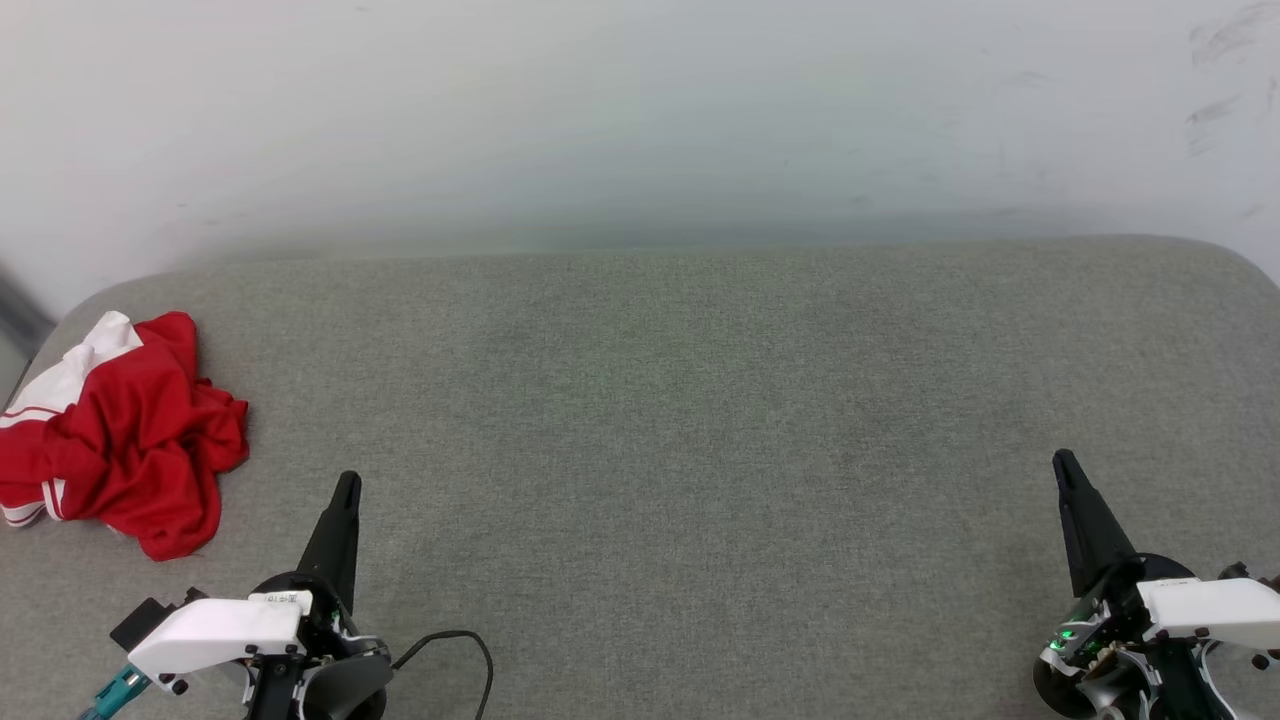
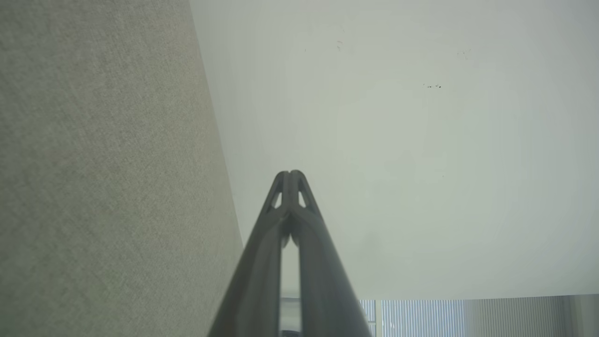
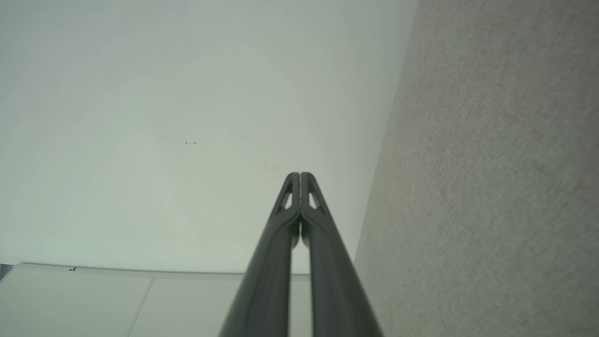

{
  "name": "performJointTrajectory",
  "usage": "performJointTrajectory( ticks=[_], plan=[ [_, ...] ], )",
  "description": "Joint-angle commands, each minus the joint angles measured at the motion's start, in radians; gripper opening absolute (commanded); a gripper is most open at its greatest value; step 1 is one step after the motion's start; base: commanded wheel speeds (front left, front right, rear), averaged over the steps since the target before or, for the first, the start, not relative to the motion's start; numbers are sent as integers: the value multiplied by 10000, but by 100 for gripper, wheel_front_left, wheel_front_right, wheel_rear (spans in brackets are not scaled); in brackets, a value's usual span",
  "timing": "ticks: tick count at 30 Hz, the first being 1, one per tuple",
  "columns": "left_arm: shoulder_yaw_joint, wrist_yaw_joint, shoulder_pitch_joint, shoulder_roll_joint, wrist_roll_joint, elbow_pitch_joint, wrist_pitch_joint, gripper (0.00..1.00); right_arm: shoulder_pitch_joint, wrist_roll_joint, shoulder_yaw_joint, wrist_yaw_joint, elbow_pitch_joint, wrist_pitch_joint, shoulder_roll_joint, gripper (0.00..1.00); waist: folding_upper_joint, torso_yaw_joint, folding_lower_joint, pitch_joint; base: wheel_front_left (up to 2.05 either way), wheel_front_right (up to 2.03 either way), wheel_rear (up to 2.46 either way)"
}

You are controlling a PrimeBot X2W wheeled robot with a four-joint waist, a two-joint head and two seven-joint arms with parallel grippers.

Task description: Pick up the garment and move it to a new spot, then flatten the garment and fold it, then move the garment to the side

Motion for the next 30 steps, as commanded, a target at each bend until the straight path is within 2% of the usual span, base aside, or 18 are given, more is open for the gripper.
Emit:
performJointTrajectory(
  ticks=[1, 14, 15, 16, 17, 30],
  plan=[
    [16, -29, -74, -7, 15, 6, 19, 0, -108, 37, 10, -3, 5, 9, 6, 0, -1, 0, -1, 0, 0, 0, 0],
    [15, -29, -74, -7, 14, 6, 18, 0, -108, 37, 10, -3, 5, 9, 6, 0, -1, 0, -1, 0, 0, 0, 0],
    [-11, 2, 14, -2, 5, 26, -7, 100, 17, -8, 0, 0, 23, -8, 0, 100, -1, 0, 0, 0, 0, 0, 0],
    [-23, 4, 60, -10, 5, 104, -13, 0, 72, -13, 5, 0, 88, -12, 4, 0, -1, 0, 0, 1, 0, 0, 0],
    [-37, 4, 142, -19, 6, 179, -18, 100, 150, -15, 12, -2, 176, -16, 4, 100, -1, 0, 0, 2, 0, 0, 0],
    [-197, 7, 482, -24, 466, 30, -629, 100, 444, -725, 317, -2, -11, -627, 5, 100, -1, -12, 0, 14, 0, 0, 0]
  ],
)
